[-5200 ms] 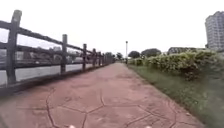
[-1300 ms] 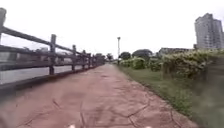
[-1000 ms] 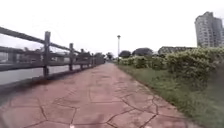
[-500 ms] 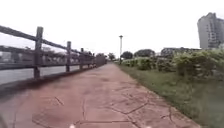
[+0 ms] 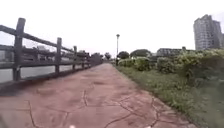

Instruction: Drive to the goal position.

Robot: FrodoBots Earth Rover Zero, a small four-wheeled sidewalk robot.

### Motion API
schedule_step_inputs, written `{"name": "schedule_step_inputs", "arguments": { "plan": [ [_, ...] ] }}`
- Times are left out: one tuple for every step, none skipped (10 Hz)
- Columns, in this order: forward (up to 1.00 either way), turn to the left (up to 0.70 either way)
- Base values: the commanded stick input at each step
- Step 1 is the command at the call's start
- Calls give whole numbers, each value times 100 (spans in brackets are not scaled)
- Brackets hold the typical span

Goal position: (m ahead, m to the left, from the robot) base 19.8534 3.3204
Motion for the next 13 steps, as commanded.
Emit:
{"name": "schedule_step_inputs", "arguments": {
  "plan": [
    [100, -7],
    [100, -26],
    [100, -16],
    [100, 0],
    [100, 2],
    [100, 2],
    [100, 2],
    [100, 2],
    [100, 2],
    [100, 2],
    [100, 2],
    [100, 2],
    [100, 2]
  ]
}}
